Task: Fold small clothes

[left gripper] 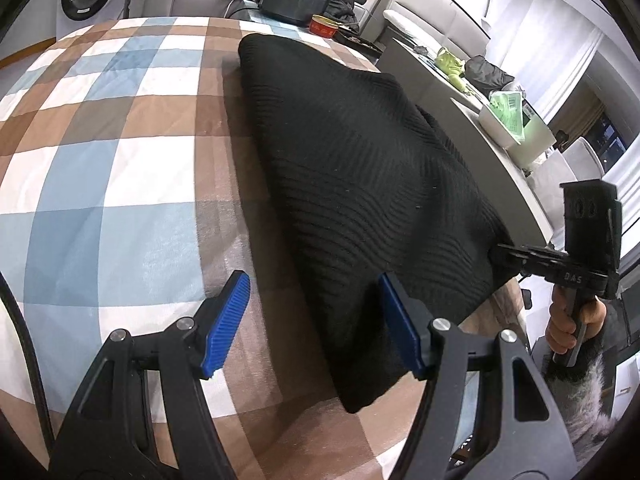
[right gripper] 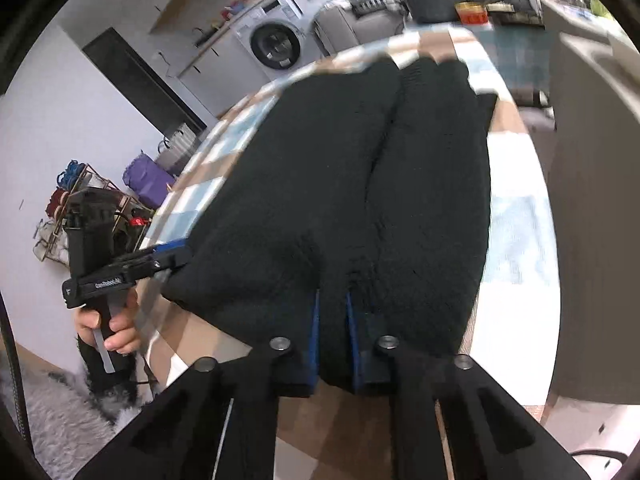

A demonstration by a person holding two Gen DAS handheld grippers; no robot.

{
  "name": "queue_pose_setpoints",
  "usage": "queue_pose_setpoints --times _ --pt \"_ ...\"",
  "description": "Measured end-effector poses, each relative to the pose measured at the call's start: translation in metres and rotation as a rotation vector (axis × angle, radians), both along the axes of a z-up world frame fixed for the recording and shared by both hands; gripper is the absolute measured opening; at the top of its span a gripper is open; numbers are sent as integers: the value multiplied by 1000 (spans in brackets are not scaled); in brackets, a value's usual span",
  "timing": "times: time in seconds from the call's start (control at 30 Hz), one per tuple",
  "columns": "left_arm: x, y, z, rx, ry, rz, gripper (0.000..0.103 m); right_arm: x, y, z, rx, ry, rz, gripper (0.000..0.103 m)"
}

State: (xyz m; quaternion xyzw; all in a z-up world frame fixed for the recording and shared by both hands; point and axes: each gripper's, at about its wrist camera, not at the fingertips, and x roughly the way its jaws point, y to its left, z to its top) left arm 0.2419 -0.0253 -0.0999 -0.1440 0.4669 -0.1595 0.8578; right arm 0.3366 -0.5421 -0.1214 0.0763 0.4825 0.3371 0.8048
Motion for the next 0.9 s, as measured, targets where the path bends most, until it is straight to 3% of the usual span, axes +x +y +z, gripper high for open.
queue_pose_setpoints --times 0.1,0.2,0.3,0.5,0.53,0.73,0.83,0.87,0.9 --pt "-4 -2 6 8 -23 -9 64 -9 -8 14 -2 -5 -36 10" --pt "-2 -5 5 25 -27 -13 64 -12 -10 0 -92 32 -71 10" --pt "1 -7 -1 29 -1 -19 64 -13 -9 -6 -102 53 -84 12" --pt "-1 -13 -2 37 -9 -43 64 6 -11 32 -31 -67 -130 40" --pt "0 -14 -3 38 -6 -46 64 14 -10 34 -33 -75 -151 41" --pt "-7 -28 -5 78 -5 -106 64 80 21 15 -59 -40 -169 42" --pt "-12 -27 -4 83 -9 -120 64 115 31 -6 -73 43 -218 42" --pt "-13 -26 -4 82 -7 -119 64 124 33 -11 -68 66 -227 37" --pt "-13 -24 -4 80 -5 -117 64 130 35 -12 -65 82 -234 25"
